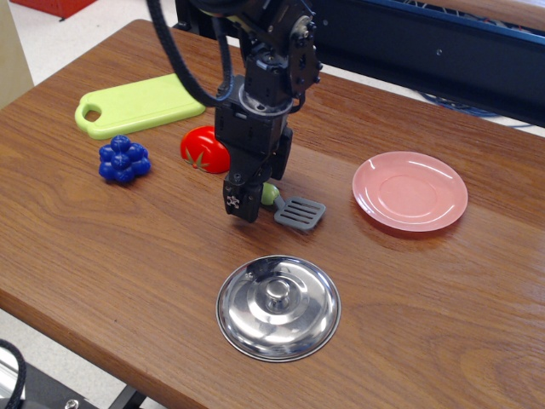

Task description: Put spatula on cutting board

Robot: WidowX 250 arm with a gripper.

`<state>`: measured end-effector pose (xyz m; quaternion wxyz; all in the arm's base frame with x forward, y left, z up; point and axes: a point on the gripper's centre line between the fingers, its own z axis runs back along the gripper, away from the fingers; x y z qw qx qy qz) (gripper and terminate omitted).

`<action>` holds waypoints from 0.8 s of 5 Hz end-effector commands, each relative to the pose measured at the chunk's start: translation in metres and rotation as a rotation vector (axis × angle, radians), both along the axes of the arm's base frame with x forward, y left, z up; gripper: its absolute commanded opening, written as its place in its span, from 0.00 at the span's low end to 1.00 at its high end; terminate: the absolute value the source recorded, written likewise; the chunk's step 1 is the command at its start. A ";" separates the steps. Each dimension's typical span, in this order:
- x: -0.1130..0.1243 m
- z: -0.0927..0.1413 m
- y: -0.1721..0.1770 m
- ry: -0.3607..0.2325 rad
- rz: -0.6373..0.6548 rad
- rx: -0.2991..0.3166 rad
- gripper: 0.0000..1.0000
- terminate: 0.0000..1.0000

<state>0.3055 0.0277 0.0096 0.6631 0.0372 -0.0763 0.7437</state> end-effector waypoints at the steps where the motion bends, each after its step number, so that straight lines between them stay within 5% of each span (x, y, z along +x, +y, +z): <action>1: 0.000 0.004 -0.003 0.008 -0.042 0.007 0.00 0.00; 2: -0.002 0.006 -0.002 -0.001 -0.064 0.013 0.00 0.00; 4: -0.001 0.042 -0.012 0.003 -0.120 -0.078 0.00 0.00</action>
